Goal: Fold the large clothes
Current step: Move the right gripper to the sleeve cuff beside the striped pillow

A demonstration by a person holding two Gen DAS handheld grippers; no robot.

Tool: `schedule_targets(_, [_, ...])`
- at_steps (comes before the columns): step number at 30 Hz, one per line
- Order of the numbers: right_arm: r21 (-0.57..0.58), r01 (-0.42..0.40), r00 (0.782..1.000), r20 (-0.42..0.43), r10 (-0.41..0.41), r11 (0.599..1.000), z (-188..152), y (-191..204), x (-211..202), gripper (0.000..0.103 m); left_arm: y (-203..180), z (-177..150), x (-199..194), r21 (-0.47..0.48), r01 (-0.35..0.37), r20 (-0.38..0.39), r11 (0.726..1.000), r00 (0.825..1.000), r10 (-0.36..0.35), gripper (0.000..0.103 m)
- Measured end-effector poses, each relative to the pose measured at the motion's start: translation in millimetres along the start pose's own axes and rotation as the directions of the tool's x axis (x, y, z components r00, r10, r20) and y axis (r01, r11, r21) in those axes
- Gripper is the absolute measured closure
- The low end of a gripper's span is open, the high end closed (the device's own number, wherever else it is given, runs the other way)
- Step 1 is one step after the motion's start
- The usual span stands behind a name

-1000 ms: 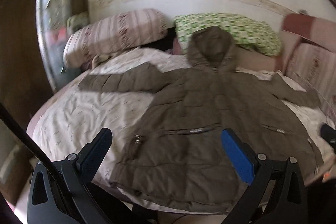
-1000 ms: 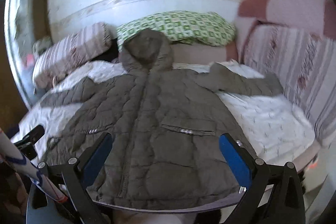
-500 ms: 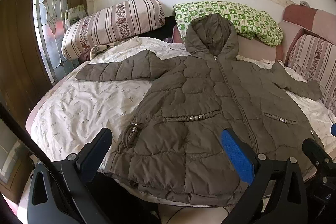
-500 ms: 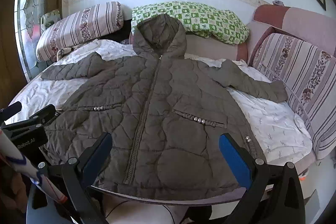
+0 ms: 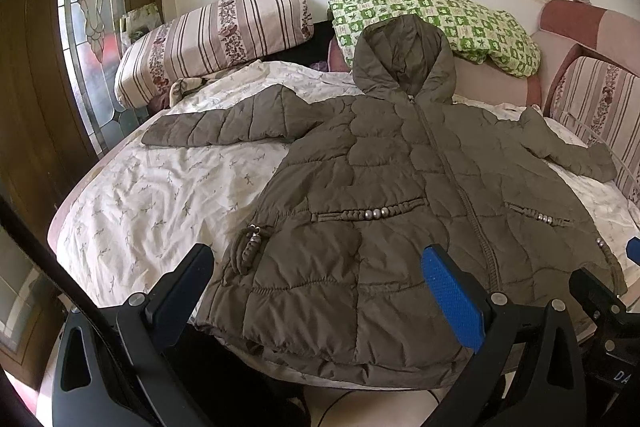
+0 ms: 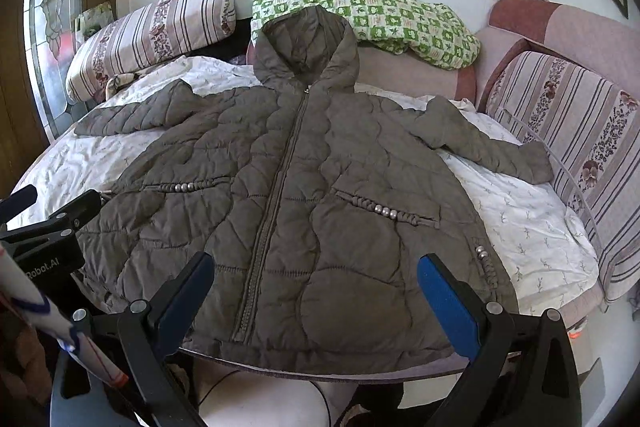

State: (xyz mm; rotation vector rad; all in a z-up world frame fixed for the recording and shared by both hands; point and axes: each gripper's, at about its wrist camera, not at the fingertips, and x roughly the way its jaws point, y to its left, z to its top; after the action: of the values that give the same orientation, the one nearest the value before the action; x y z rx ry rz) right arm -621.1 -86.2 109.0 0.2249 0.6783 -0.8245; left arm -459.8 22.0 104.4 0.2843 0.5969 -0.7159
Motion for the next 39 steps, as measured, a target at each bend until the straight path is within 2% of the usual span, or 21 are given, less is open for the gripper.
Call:
schedule_targets(16, [-0.003, 0.007, 0.999, -0.041, -0.007, 1.0, -1, -3, 16, 0.0, -3, 4, 14, 0.0, 0.005, -0.024, 1.0, 1.0, -0.005, 0.0])
schedule_targets(20, [0.05, -0.01, 0.998, -0.068, 0.013, 0.999, 10, -26, 30, 0.0, -8, 31, 30, -0.004, 0.01, -0.005, 1.0, 1.0, -0.01, 0.0])
schedule_targets(25, [0.218, 0.012, 0.998, -0.069, 0.003, 0.976, 40, -89, 45, 0.0, -28, 85, 64, -0.007, 0.061, -0.006, 0.998, 0.998, -0.061, 0.0])
schedule_targets(29, [0.312, 0.064, 0.997, -0.067, -0.046, 0.948, 60, -139, 49, 0.0, -55, 129, 95, 0.027, 0.088, 0.036, 0.996, 0.995, -0.089, 0.0])
schedule_targets(32, [0.361, 0.099, 0.994, -0.073, -0.078, 0.927, 66, -166, 48, 0.0, -75, 146, 128, 0.054, 0.058, 0.061, 0.997, 0.996, -0.061, 0.0])
schedule_targets(35, [0.401, 0.116, 0.992, -0.092, -0.086, 0.909, 65, -188, 52, 0.0, -81, 133, 172, 0.049, 0.021, 0.015, 0.999, 1.0, -0.022, 0.0])
schedule_targets(37, [0.42, 0.109, 0.991, -0.113, -0.068, 0.901, 66, -204, 57, 0.0, -79, 126, 201, 0.058, 0.018, -0.083, 0.998, 0.996, -0.014, 0.0])
schedule_targets(39, [0.458, 0.113, 0.991, -0.112, -0.069, 0.882, 71, -228, 61, 0.0, -70, 133, 221, 0.022, 0.066, -0.184, 0.998, 0.981, -0.061, 0.0])
